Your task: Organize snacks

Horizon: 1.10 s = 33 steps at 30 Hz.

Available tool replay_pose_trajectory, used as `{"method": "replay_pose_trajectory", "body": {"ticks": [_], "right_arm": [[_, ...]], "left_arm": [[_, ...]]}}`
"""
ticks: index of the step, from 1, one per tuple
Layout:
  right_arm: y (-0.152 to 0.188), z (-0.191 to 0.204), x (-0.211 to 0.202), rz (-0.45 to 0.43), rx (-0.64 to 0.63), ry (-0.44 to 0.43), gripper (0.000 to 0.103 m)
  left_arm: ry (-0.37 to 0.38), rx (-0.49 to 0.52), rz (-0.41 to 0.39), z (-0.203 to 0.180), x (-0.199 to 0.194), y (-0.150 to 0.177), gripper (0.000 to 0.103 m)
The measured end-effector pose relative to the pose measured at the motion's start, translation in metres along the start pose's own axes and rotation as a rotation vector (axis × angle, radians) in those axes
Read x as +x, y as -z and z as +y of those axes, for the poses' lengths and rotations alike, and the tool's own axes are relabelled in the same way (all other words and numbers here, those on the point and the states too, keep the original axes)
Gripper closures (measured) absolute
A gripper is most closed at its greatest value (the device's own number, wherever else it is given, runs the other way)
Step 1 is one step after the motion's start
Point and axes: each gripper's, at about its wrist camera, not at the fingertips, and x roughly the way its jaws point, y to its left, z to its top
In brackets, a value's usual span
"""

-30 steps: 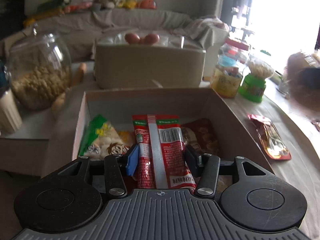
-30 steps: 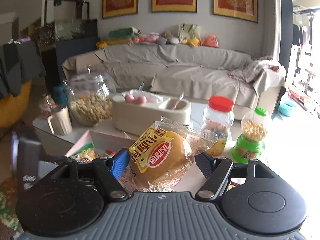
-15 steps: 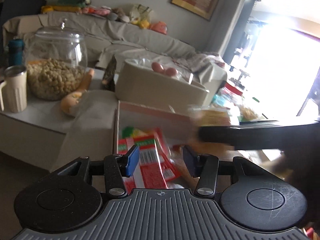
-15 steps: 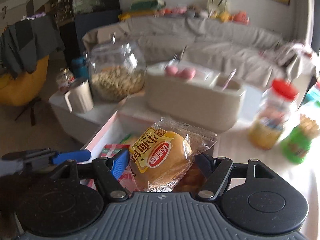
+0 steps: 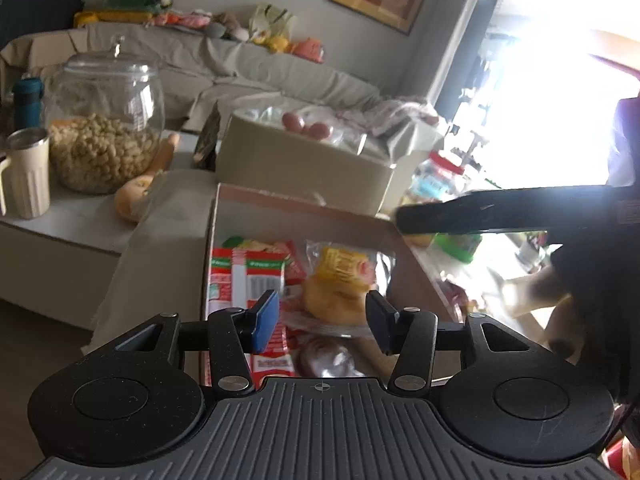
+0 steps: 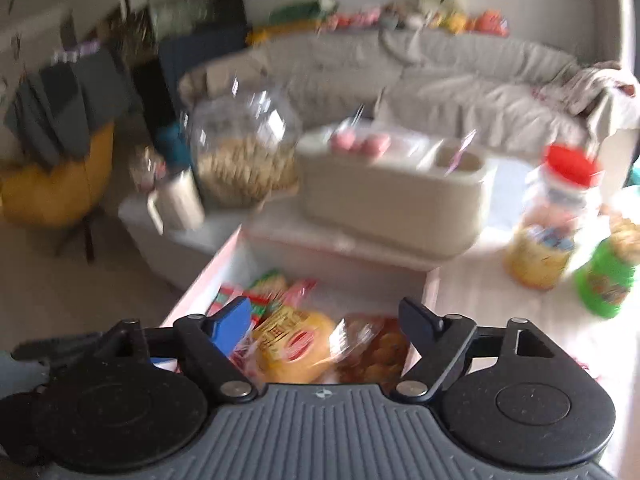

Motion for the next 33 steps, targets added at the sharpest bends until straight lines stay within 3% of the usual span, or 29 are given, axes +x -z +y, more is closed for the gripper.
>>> {"method": "replay_pose_trajectory", "body": {"ticks": [2,5,8,12,16,17,20,21,24,27,33], "right_arm": [[0.0,-0.017,-0.02,-0.053,0.014,0.05,0.016],[0.009,-0.047,-0.038,-0.088,0.044,0.192,0.015],[0.026,-0.076,-0.036,-0.058,0.097,0.306,0.015],[0.055,-0.101,-0.018,0.005,0.107,0.394,0.015],[0.073,-0.11,0.0,0.034,0.154,0.292,0.017],[0.074,-0.109,0.004,0.037,0.14,0.268,0.023],[0.07,-0.104,0.029,0.07,0.095,0.226,0.061],[0.064,-0.102,0.039,0.084,0.092,0.229,0.064],[0.061,-0.106,0.061,0.103,0.083,0.244,0.065],[0.061,-0.105,0.064,0.121,0.057,0.202,0.065],[0.103,-0.094,0.021,0.168,-0.006,0.075,0.064]], "left_arm": [[0.0,-0.018,-0.032,-0.003,-0.007,0.001,0.05],[0.022,-0.041,-0.057,-0.011,-0.013,0.005,0.05],[0.094,-0.035,-0.027,-0.025,-0.012,0.01,0.05],[0.18,0.038,0.056,-0.056,-0.006,0.026,0.05],[0.22,0.102,0.142,-0.075,0.001,0.047,0.05],[0.221,0.106,0.161,-0.079,0.003,0.051,0.05],[0.211,0.1,0.21,-0.082,0.011,0.063,0.05],[0.204,0.096,0.223,-0.082,0.013,0.066,0.05],[0.183,0.089,0.247,-0.08,0.016,0.071,0.05],[0.161,0.08,0.257,-0.075,0.015,0.072,0.05],[0.145,0.034,0.269,-0.068,0.024,0.074,0.05]]}}
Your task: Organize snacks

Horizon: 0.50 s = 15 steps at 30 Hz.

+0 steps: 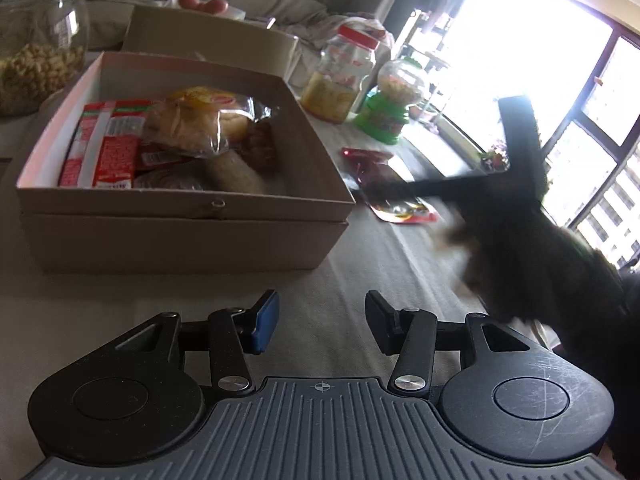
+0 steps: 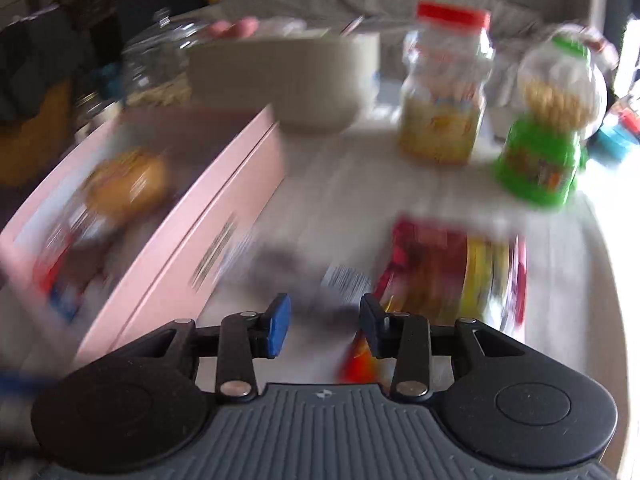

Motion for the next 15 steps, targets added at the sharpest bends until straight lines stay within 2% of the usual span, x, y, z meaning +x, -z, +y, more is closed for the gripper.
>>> {"method": "replay_pose_trajectory", "body": {"ticks": [5,8,10,11,12,15], "right_arm": [[0.045,0.017,-0.041,0.03,-0.085,-0.071,0.064],[0.047,0.023,-0.051,-0.006,-0.109,-0.04,0.064],[0.041,0.026,-0.051,-0.071,-0.147,0.037,0.052],[0.036,0.026,-0.047,-0.098,-0.164,0.077,0.033],[0.029,0.026,-0.041,-0.12,-0.195,0.11,0.023],[0.012,0.026,-0.012,-0.107,-0.36,0.129,0.023]], "left_arm": [[0.027,0.003,0.033,-0.006,0.014,0.003,0.05],[0.03,0.019,0.044,-0.012,0.019,0.005,0.05],[0.02,0.04,0.044,-0.016,0.019,0.006,0.05],[0.012,0.049,0.043,-0.018,0.016,0.007,0.05],[0.002,0.056,0.041,-0.018,0.014,0.008,0.05],[-0.024,0.054,0.026,-0.016,0.004,0.009,0.05]]}}
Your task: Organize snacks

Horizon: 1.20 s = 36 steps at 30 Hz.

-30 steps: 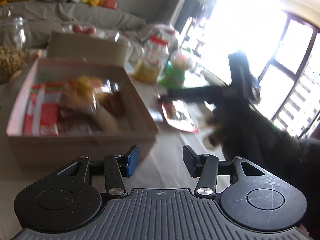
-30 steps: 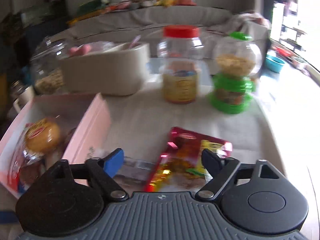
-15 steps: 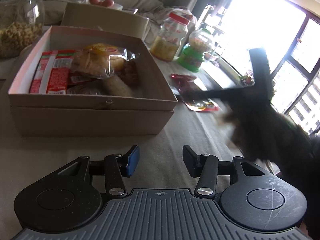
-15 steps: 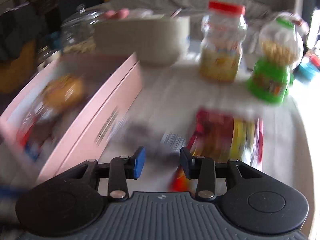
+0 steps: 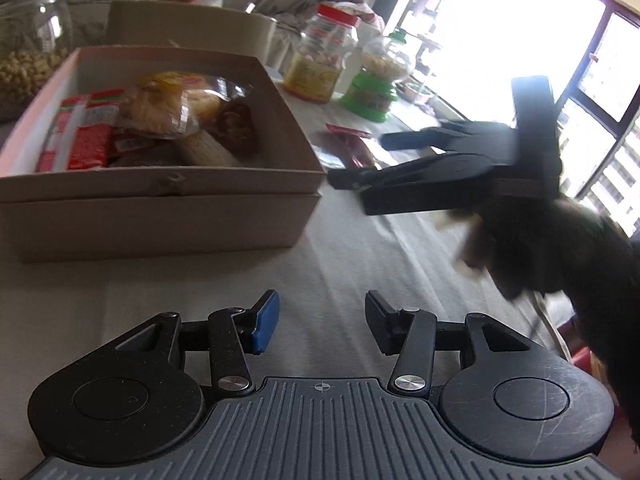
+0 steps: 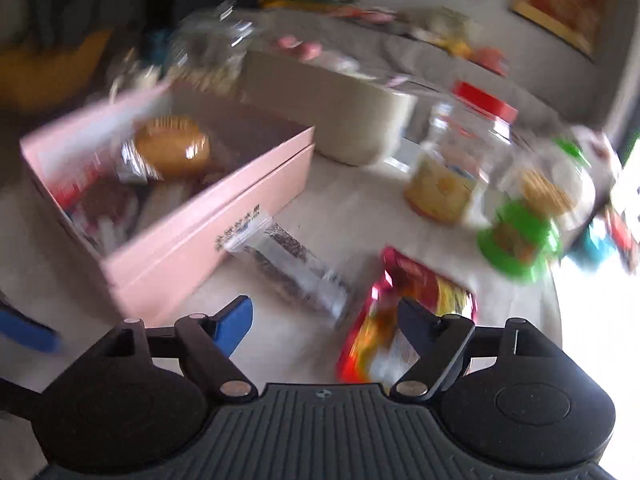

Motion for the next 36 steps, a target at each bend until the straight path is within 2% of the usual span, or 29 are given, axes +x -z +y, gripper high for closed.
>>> {"method": "replay_pose_trajectory", "body": {"ticks": [3,7,10,11,12,20,25,26,27,29,30,32,34,36], "right_arm": [[-0.009,-0.004,0.028,0.008,-0.097,-0.03,0.023],[-0.022,-0.027,0.05,0.009,0.009,-0.15,0.025],[-0.023,-0.037,0.059,0.02,0.087,-0.196,0.038],[-0.023,-0.037,0.059,0.024,0.111,-0.198,0.05],[-0.022,-0.037,0.056,0.03,0.127,-0.198,0.056],[0.017,-0.008,-0.01,0.082,0.193,-0.313,0.061],[0.041,-0.002,-0.049,0.109,0.32,-0.475,0.058],[0.041,-0.003,-0.056,0.086,0.319,-0.459,0.05],[0.038,-0.006,-0.061,0.055,0.298,-0.403,0.033],[0.031,-0.011,-0.067,-0.027,0.231,-0.209,0.014],[0.027,-0.016,-0.065,-0.075,0.194,-0.122,0.01],[0.021,-0.029,-0.046,-0.121,0.117,0.003,0.01],[0.011,-0.054,-0.015,-0.079,0.143,0.05,0.01],[0.003,-0.084,0.014,-0.038,0.252,0.043,0.01]], "left_arm": [[-0.029,-0.023,-0.015,0.008,-0.009,0.001,0.05],[-0.063,-0.06,-0.017,0.018,-0.01,-0.002,0.05],[-0.074,-0.07,-0.006,0.016,-0.006,-0.004,0.05],[-0.074,-0.07,0.0,0.015,-0.007,-0.004,0.05],[-0.072,-0.068,0.005,0.014,-0.007,-0.004,0.05],[-0.032,-0.048,0.026,0.005,-0.002,-0.002,0.05],[-0.018,-0.042,0.018,0.001,-0.009,0.004,0.05],[-0.02,-0.045,0.017,0.001,-0.01,0.004,0.05],[-0.02,-0.05,0.018,0.001,-0.011,0.004,0.05],[-0.009,-0.064,0.021,-0.001,-0.011,0.005,0.05],[-0.001,-0.068,0.023,-0.002,-0.01,0.005,0.05],[0.009,-0.064,0.032,-0.006,-0.011,0.007,0.05],[0.011,-0.051,0.04,-0.01,-0.013,0.01,0.05],[0.007,-0.049,0.046,-0.012,-0.013,0.012,0.05]]}}
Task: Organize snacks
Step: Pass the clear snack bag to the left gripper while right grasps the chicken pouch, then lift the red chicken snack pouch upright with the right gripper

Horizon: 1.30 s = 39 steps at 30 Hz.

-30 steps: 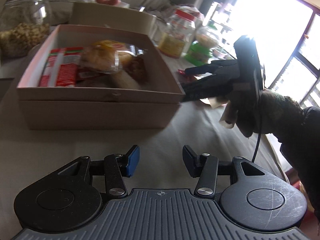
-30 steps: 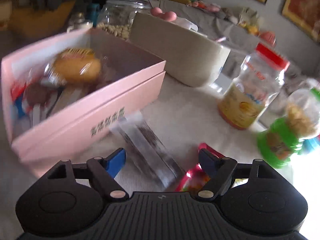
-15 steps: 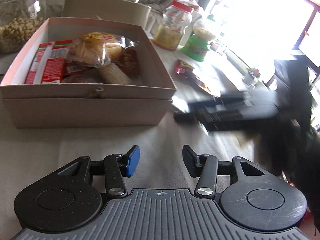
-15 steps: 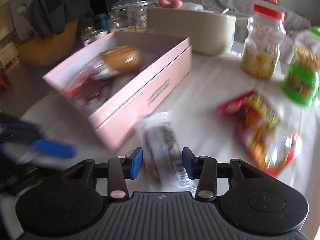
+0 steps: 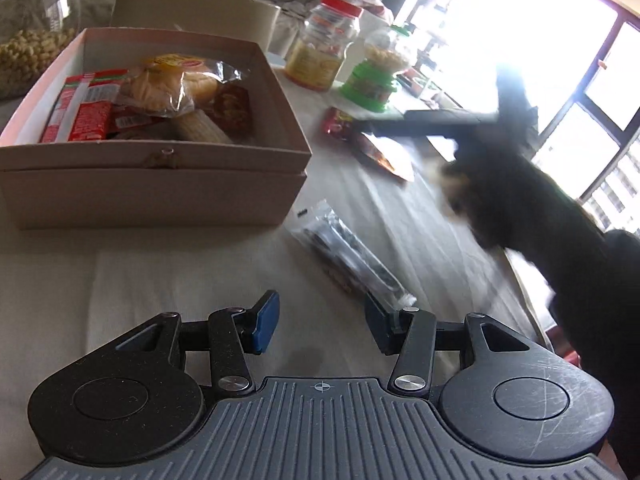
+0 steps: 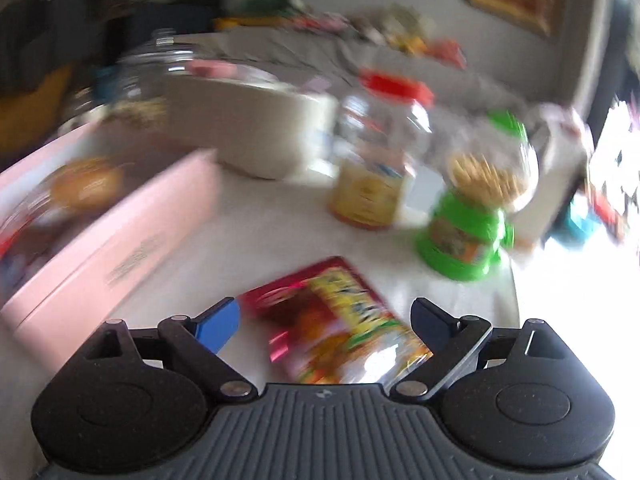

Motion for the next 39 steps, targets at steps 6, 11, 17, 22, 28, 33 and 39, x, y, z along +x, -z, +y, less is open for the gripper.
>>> {"method": "replay_pose_trajectory", "body": {"ticks": [6,11,17,22,28,33,39], "right_arm": [[-0.001,-0.044,0.051,0.081,0.271,-0.103,0.006],[0.019,-0.003,0.024,0.102,0.09,-0.209,0.006],[0.036,0.022,-0.016,0.137,0.07,-0.207,0.032],[0.064,0.02,-0.053,0.157,0.203,-0.13,0.033],[0.118,0.027,-0.113,0.102,0.34,-0.005,0.03],[0.151,0.032,-0.14,0.016,0.407,0.15,0.021],[0.157,0.022,-0.141,0.005,0.508,0.203,0.013]], "left_arm": [[0.017,-0.03,0.024,0.005,0.004,-0.001,0.05],[0.039,-0.052,0.025,0.006,0.018,-0.009,0.051],[0.032,0.011,0.04,-0.013,0.029,-0.02,0.051],[0.016,0.068,0.057,-0.026,0.04,-0.023,0.051],[-0.047,0.179,0.056,-0.052,0.061,-0.028,0.05],[-0.133,0.271,0.042,-0.075,0.072,-0.025,0.049],[-0.182,0.329,0.021,-0.085,0.078,-0.021,0.049]]}}
